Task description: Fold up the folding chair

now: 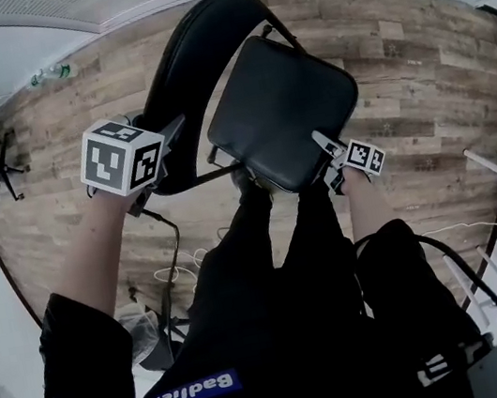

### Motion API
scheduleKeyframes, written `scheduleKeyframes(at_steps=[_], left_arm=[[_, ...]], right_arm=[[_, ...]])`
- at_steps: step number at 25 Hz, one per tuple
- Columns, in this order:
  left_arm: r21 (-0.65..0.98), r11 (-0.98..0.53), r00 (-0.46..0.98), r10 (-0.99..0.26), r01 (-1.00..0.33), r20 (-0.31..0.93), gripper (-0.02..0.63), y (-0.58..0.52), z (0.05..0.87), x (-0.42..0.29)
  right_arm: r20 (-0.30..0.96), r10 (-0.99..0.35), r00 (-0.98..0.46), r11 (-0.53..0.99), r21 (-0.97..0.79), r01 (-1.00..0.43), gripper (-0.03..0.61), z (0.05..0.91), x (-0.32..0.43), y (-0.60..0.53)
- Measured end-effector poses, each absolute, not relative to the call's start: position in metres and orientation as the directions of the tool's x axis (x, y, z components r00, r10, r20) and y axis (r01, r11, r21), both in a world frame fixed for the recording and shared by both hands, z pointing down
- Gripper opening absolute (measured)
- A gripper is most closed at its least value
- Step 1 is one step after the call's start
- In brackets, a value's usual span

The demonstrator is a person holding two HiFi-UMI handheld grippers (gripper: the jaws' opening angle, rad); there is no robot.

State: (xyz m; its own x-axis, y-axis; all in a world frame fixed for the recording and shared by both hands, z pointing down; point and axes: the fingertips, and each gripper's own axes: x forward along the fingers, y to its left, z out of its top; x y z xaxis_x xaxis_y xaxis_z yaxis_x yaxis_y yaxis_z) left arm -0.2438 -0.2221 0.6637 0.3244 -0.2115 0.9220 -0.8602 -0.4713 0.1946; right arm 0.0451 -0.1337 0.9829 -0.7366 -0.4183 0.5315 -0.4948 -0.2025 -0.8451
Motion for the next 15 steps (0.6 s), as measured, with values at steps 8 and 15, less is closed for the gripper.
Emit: scheduleKeyframes(at_steps=[8, 15], left_arm=[[0.147, -0.500, 0.284, -0.209, -0.853, 0.936, 0.061, -0.202, 0.636, -0.213], [0.104, -0.503, 0.247, -0.226, -0.858, 0.942, 0.061, -0.190, 0.608, -0.206]], right_arm=[[0.551, -0.423, -0.720, -0.223, -0.833, -0.506, 0.296, 0.941, 0.033, -0.127], [0.537, -0.437, -0.722, -0.214, -0.841, -0.496, 0.264, 0.890, 0.001, -0.134]])
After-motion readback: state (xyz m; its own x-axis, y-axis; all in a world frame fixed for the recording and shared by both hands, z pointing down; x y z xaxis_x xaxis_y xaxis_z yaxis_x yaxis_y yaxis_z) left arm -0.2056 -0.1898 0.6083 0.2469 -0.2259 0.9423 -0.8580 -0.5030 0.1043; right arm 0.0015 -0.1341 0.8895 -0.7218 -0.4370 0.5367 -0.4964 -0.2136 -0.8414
